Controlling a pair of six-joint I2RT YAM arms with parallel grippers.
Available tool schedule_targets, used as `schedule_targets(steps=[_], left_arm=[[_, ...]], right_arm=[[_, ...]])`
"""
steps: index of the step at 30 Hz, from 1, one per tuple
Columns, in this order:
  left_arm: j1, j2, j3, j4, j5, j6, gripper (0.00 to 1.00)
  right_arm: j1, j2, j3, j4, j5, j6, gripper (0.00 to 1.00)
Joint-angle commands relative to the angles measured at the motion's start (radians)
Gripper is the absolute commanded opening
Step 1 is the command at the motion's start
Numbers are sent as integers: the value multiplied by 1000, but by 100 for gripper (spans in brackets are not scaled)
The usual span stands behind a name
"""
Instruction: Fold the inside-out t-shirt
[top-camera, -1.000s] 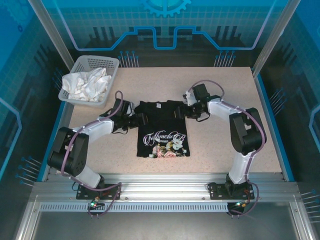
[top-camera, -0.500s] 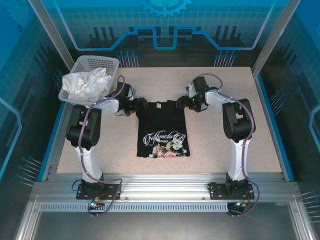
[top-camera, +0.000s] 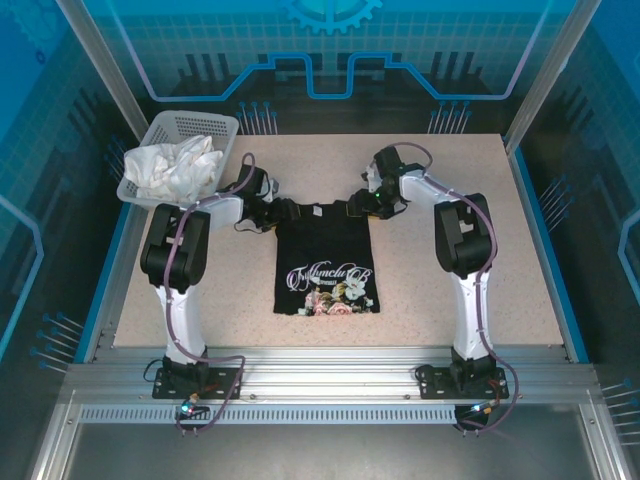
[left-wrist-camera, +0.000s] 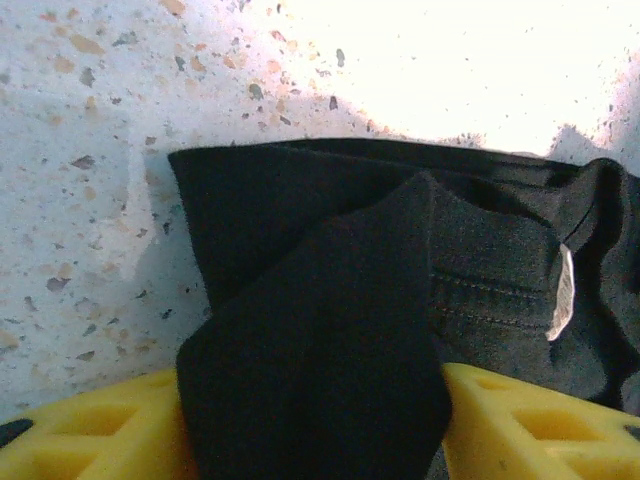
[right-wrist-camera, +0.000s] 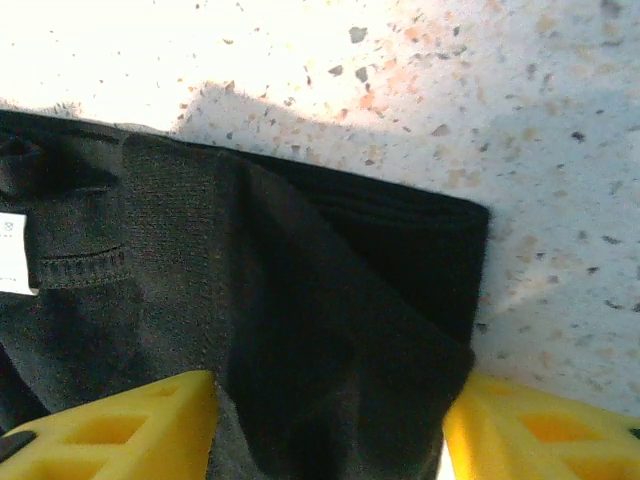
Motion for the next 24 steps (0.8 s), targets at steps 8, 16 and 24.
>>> schedule_targets(steps=[8, 16, 24], left_arm=[[-26, 77, 35, -64, 68, 2, 42], [-29, 95, 60, -63, 82, -3, 22], [-28, 86, 69, -19, 89, -21, 4]], right_arm=[[39, 69, 77, -105, 6, 3, 48], [41, 78, 88, -94, -1, 10, 33], [25, 38, 33, -9, -49, 12, 14]])
